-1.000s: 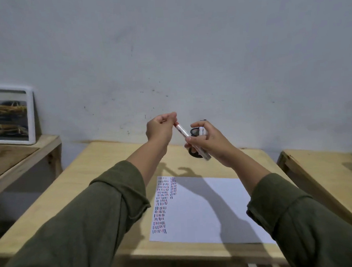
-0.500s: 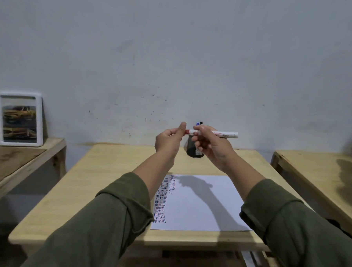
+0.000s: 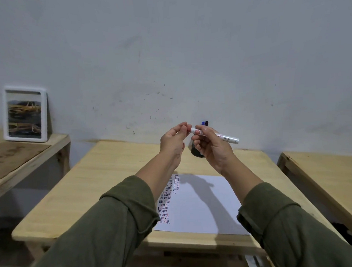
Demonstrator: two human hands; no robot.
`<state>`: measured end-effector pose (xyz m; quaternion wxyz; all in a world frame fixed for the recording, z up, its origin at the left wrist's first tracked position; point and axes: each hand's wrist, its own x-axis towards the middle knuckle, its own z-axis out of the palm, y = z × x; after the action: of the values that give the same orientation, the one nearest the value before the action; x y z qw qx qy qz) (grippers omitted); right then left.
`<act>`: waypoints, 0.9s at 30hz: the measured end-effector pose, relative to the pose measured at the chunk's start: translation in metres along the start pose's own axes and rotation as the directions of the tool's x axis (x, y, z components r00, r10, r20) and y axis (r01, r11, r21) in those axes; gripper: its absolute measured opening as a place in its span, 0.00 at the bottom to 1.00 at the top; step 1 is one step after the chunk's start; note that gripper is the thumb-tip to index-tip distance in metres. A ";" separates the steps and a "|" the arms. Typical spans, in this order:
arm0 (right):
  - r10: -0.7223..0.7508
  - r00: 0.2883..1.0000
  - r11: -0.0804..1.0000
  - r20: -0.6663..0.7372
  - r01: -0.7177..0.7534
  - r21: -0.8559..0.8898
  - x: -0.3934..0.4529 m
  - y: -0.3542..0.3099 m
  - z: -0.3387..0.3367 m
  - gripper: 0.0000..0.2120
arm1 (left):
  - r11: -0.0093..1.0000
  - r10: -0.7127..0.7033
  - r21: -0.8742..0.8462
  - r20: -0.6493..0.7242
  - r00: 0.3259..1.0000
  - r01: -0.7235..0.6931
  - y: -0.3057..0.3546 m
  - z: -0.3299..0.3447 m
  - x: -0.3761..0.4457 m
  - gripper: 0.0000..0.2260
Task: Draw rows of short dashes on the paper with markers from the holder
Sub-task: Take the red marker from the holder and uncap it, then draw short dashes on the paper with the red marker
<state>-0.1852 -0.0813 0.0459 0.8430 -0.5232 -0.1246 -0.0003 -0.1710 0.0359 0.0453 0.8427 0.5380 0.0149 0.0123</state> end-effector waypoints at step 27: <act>0.219 0.965 0.924 -0.147 -0.253 -0.286 -0.034 0.087 -0.033 0.07 | 0.367 0.250 0.929 -0.142 0.958 0.042 -0.084 -0.118 -0.015 0.04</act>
<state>-0.1994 -0.0749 -0.0521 0.7524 -0.6565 -0.0117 0.0530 -0.1903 0.1068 -0.0803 0.3844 0.9097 0.0946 0.1255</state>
